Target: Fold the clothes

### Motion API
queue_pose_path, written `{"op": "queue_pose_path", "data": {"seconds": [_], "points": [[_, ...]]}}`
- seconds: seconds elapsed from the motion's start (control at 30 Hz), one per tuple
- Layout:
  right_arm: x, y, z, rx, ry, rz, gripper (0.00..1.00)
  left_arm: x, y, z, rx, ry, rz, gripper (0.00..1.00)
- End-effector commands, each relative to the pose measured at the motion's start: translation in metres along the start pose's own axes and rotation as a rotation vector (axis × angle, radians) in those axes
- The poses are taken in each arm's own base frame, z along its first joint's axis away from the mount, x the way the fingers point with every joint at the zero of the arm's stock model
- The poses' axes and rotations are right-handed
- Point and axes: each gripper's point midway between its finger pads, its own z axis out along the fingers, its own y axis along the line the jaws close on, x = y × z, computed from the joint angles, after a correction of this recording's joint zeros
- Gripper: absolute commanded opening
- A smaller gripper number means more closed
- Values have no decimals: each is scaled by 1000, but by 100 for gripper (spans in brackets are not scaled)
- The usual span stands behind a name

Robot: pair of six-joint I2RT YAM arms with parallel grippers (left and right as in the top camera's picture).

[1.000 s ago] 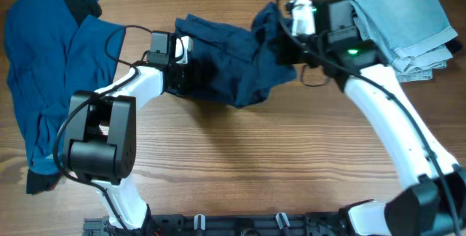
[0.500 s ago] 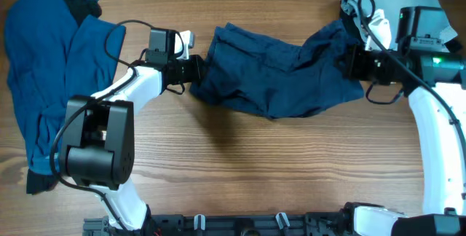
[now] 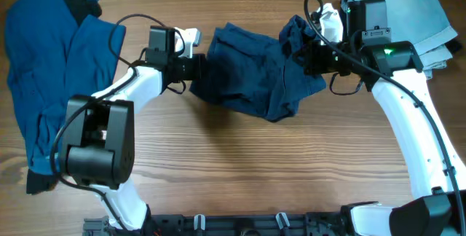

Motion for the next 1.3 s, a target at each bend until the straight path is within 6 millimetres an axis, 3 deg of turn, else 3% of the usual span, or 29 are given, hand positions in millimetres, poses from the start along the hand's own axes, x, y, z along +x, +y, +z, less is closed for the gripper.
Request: {"op": "queue_pose_path", "data": {"seconds": [0.0, 0.17, 0.33, 0.43, 0.5, 0.6, 0.67, 0.77, 0.87, 1.0, 1.07, 1.13, 1.23, 1.27], "points": [[-6, 9, 0, -36, -12, -3, 4, 18, 2, 16, 55, 61, -4, 4], [-7, 25, 30, -75, 14, -29, 4, 29, 10, 25, 49, 90, -26, 4], [-25, 91, 70, -196, -65, -169, 4, 32, 12, 27, 47, 101, -33, 4], [-28, 110, 104, -203, -89, -181, 4, 33, 12, 27, 46, 103, -35, 4], [-28, 109, 128, -201, -87, -142, 4, 34, 12, 27, 46, 108, -38, 4], [-27, 105, 139, -197, -82, -122, 5, 34, 12, 27, 46, 108, -38, 4], [-29, 105, 139, -196, -89, -124, 99, 34, 12, 27, 46, 107, -38, 4], [-29, 111, 134, -228, -87, -130, 99, 30, 19, 21, 36, 94, -55, 4], [-38, 116, 116, -240, -122, -138, 100, 15, 43, -5, 1, 45, -112, 4], [-49, 113, 92, -234, -164, -131, 99, -19, 78, -64, -61, -89, -178, 4], [-39, 108, 95, -218, -121, -113, 99, -34, 88, -98, -90, -162, -194, 4], [-30, 103, 101, -205, -80, -95, 100, -41, 83, -115, -96, -193, -192, 4], [-14, 106, 117, -220, -16, -61, 99, -54, 55, -137, -78, -238, -147, 4], [-5, 111, 126, -235, 17, -57, 89, -61, 47, -148, -75, -269, -148, 4]]}}
